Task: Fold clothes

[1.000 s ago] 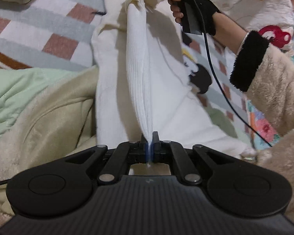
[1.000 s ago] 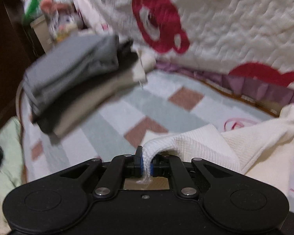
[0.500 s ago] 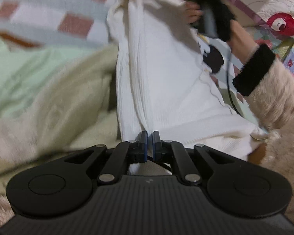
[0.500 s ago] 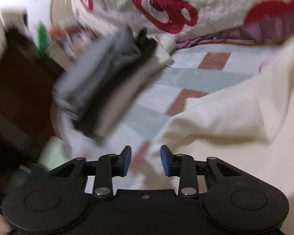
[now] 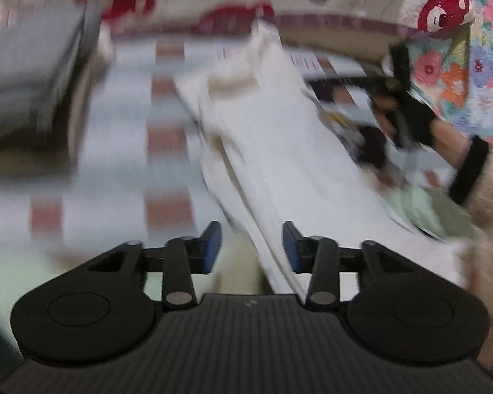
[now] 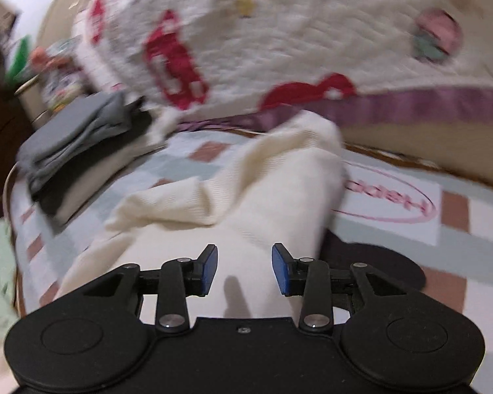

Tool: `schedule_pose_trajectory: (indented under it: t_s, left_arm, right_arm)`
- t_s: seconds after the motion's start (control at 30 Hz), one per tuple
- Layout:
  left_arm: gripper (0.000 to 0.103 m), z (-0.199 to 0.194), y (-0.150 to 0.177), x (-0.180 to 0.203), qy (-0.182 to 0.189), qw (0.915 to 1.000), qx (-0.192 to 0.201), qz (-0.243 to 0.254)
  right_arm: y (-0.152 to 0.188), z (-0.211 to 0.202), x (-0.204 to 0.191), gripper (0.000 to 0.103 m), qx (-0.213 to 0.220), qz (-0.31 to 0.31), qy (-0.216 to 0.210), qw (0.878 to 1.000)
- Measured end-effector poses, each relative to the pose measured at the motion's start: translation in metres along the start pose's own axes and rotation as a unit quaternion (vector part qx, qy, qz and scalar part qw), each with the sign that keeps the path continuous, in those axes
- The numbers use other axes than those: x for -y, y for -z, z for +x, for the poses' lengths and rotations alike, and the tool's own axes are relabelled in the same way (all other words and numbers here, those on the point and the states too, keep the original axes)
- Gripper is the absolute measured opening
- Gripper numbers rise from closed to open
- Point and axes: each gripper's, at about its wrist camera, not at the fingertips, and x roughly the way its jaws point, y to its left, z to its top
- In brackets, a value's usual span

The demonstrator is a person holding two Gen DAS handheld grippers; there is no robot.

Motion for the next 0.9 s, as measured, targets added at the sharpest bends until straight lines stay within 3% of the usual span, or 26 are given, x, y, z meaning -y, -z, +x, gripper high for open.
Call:
schedule_pose_trajectory:
  t_s: [0.13, 0.2, 0.33, 0.47, 0.53, 0.63, 0.77, 0.9]
  left_arm:
    - [0.061, 0.086, -0.053, -0.014, 0.016, 0.9997, 0.018, -0.007]
    - [0.061, 0.134, -0.075, -0.013, -0.006, 0.9999, 0.004, -0.015]
    - [0.061, 0.207, -0.103, -0.001, -0.058, 0.9965, 0.030, 0.052]
    - [0.062, 0.250, -0.119, 0.009, -0.111, 0.9796, 0.058, 0.157]
    - [0.062, 0.264, -0.129, 0.007, -0.120, 0.9754, 0.063, 0.174]
    - [0.062, 0.275, -0.150, -0.009, -0.131, 0.9782, 0.080, 0.140]
    - [0.059, 0.281, -0.165, -0.062, -0.143, 0.9852, 0.092, -0.015]
    - [0.054, 0.281, -0.179, -0.090, -0.211, 0.9709, 0.083, -0.077]
  right_arm:
    - [0.000, 0.016, 0.017, 0.042, -0.001, 0.036, 0.011, 0.999]
    - [0.001, 0.022, 0.020, 0.042, -0.001, 0.041, 0.012, 0.999]
    - [0.001, 0.028, 0.025, 0.047, 0.003, 0.036, 0.002, 0.999]
    - [-0.003, 0.041, 0.040, 0.057, -0.013, 0.054, -0.017, 0.998]
    - [-0.006, 0.046, 0.050, 0.057, -0.021, 0.078, -0.037, 0.996]
    - [-0.012, 0.050, 0.066, 0.057, -0.022, 0.127, -0.067, 0.989]
    - [-0.024, 0.054, 0.088, 0.057, -0.018, 0.203, -0.084, 0.975]
    - [-0.034, 0.058, 0.100, 0.057, -0.016, 0.233, -0.084, 0.969]
